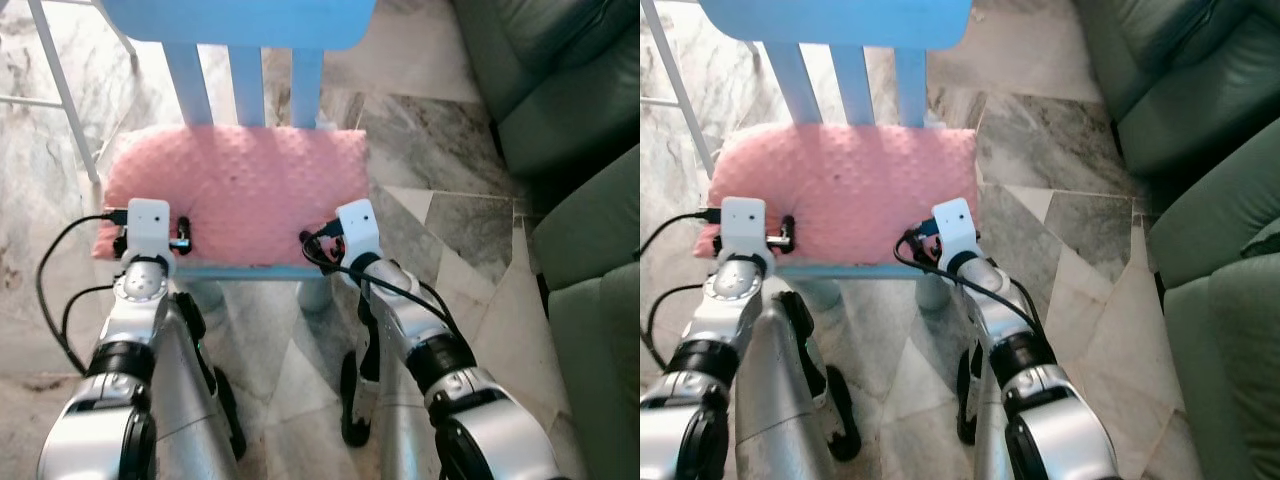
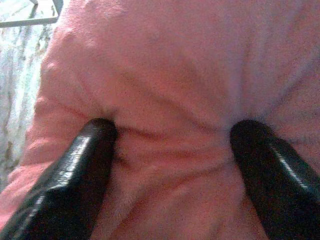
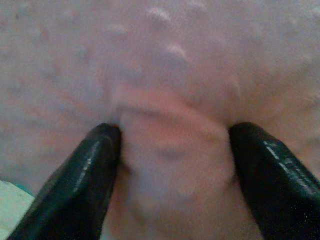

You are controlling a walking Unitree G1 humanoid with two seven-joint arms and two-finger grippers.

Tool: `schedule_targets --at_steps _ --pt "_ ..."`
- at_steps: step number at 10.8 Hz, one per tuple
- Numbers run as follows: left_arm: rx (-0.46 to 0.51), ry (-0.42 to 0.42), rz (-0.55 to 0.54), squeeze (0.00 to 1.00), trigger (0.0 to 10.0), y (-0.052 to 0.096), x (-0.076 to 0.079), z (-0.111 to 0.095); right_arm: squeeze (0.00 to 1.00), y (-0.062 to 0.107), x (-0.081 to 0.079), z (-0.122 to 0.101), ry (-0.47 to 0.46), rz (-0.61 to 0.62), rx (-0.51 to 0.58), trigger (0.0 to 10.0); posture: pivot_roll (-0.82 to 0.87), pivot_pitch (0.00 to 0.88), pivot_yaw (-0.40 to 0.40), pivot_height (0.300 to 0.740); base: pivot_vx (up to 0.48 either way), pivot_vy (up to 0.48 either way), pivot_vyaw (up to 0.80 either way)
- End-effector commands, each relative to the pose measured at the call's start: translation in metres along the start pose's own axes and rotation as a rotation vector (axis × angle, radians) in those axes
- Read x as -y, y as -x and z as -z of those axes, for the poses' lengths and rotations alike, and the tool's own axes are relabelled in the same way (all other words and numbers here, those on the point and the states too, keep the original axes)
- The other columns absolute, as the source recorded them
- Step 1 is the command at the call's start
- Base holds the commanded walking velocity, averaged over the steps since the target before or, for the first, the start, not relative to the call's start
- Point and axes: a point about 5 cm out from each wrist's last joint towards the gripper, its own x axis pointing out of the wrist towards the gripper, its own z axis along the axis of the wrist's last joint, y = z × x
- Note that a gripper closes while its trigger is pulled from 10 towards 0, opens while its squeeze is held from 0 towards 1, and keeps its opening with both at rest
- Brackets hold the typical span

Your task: Move the pillow to the sofa

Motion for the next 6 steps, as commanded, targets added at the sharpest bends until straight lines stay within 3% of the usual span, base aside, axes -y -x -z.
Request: schedule_targets --at_steps 1,6 --pt "-0.072 0.004 0.027 0.00 0.0 0.005 0.009 0.020 0.00 0.002 -0.003 0.017 -0.016 0.004 -0.066 0.0 -0.01 0.386 -0.119 0.466 0.000 0.000 0.00" --pt "-0.068 0.014 0.025 0.00 0.0 0.001 0.010 0.020 0.00 0.010 0.015 0.040 -0.125 0.074 -0.139 0.0 -0.02 0.375 -0.117 0.466 0.000 0.000 0.00"
